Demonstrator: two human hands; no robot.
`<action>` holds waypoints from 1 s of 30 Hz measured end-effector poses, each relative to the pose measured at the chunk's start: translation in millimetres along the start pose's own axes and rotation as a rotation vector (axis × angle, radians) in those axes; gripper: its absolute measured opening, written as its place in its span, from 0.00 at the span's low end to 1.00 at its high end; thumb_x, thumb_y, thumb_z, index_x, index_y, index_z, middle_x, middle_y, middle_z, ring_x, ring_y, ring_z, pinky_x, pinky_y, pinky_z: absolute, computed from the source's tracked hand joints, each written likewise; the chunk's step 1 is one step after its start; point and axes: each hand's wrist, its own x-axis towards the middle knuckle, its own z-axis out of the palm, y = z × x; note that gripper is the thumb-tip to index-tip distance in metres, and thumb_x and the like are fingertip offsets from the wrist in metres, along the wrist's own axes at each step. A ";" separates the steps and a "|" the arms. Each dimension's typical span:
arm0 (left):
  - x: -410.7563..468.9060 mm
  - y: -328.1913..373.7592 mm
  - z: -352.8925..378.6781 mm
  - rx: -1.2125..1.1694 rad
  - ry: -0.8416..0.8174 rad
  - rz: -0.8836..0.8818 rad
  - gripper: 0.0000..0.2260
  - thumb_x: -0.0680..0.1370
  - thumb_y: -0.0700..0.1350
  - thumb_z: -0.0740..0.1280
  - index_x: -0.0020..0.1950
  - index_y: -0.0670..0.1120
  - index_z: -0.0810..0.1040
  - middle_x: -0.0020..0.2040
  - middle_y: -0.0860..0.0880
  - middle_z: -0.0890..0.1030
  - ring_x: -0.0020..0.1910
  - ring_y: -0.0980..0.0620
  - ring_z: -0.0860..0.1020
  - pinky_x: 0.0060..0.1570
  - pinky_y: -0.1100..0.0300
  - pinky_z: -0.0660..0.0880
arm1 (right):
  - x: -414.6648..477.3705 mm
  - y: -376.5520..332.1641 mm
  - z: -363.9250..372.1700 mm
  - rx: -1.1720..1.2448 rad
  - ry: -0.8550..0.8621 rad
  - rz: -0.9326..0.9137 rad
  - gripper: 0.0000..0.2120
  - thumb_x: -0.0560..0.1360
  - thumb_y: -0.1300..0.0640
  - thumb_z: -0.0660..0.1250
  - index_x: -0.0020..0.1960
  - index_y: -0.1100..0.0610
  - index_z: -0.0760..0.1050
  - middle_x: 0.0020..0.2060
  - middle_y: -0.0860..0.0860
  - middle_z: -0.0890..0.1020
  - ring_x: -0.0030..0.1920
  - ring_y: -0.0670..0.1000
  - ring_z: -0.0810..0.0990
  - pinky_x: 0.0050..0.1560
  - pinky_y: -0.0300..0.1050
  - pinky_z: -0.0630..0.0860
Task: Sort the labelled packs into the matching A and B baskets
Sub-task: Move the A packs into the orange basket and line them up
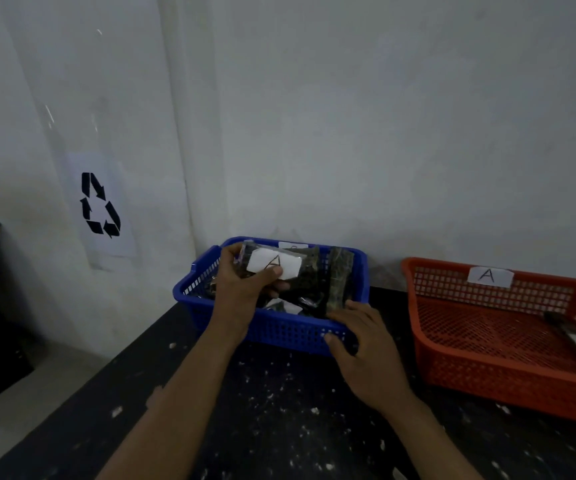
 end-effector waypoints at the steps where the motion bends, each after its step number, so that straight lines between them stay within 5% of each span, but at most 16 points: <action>1: -2.7 -1.1 4.2 -0.033 -0.021 -0.002 0.16 0.73 0.34 0.72 0.56 0.45 0.71 0.42 0.41 0.84 0.34 0.41 0.83 0.30 0.56 0.79 | -0.3 -1.5 -2.9 0.035 -0.019 0.027 0.16 0.75 0.49 0.69 0.62 0.46 0.75 0.58 0.35 0.68 0.62 0.30 0.62 0.64 0.32 0.59; 4: -7.6 -5.7 13.7 -0.045 -0.083 -0.048 0.11 0.76 0.41 0.70 0.57 0.45 0.74 0.44 0.40 0.85 0.36 0.42 0.84 0.28 0.56 0.79 | 1.6 -6.4 -11.7 0.150 -0.040 0.103 0.20 0.73 0.44 0.69 0.64 0.40 0.70 0.59 0.33 0.69 0.59 0.30 0.68 0.61 0.31 0.66; 9: -21.5 -7.2 23.3 -0.075 -0.081 -0.138 0.09 0.81 0.46 0.61 0.57 0.44 0.76 0.45 0.43 0.85 0.37 0.44 0.84 0.27 0.58 0.78 | 6.7 -15.8 -24.8 0.366 -0.060 0.203 0.34 0.69 0.35 0.67 0.72 0.38 0.61 0.67 0.39 0.72 0.65 0.40 0.70 0.64 0.44 0.71; 14: -40.2 -8.1 32.9 0.016 -0.115 -0.094 0.10 0.80 0.50 0.63 0.57 0.47 0.76 0.47 0.48 0.84 0.41 0.50 0.83 0.31 0.60 0.77 | 14.4 -32.7 -35.0 0.524 0.016 0.265 0.37 0.64 0.28 0.66 0.70 0.40 0.65 0.57 0.41 0.78 0.57 0.39 0.77 0.59 0.46 0.76; 19: -45.9 -4.8 57.3 0.035 -0.150 -0.085 0.11 0.77 0.52 0.65 0.56 0.48 0.77 0.46 0.50 0.84 0.42 0.51 0.82 0.34 0.59 0.79 | 23.2 -39.8 -57.5 0.571 0.089 0.274 0.18 0.72 0.52 0.73 0.61 0.47 0.75 0.50 0.45 0.82 0.48 0.43 0.82 0.46 0.43 0.81; 22: -42.2 -8.4 78.8 0.028 -0.149 -0.085 0.09 0.78 0.51 0.64 0.54 0.50 0.78 0.45 0.52 0.84 0.44 0.54 0.83 0.38 0.62 0.79 | 25.4 -30.1 -82.6 0.660 0.076 0.269 0.19 0.70 0.65 0.73 0.58 0.50 0.77 0.48 0.49 0.83 0.47 0.46 0.84 0.44 0.41 0.81; 30: -40.6 -42.0 176.2 0.219 -0.353 -0.077 0.06 0.78 0.52 0.65 0.54 0.57 0.75 0.49 0.58 0.81 0.48 0.65 0.79 0.44 0.67 0.77 | 29.5 55.0 -185.0 0.635 0.087 0.457 0.22 0.69 0.71 0.72 0.59 0.54 0.77 0.47 0.55 0.85 0.42 0.57 0.85 0.40 0.45 0.81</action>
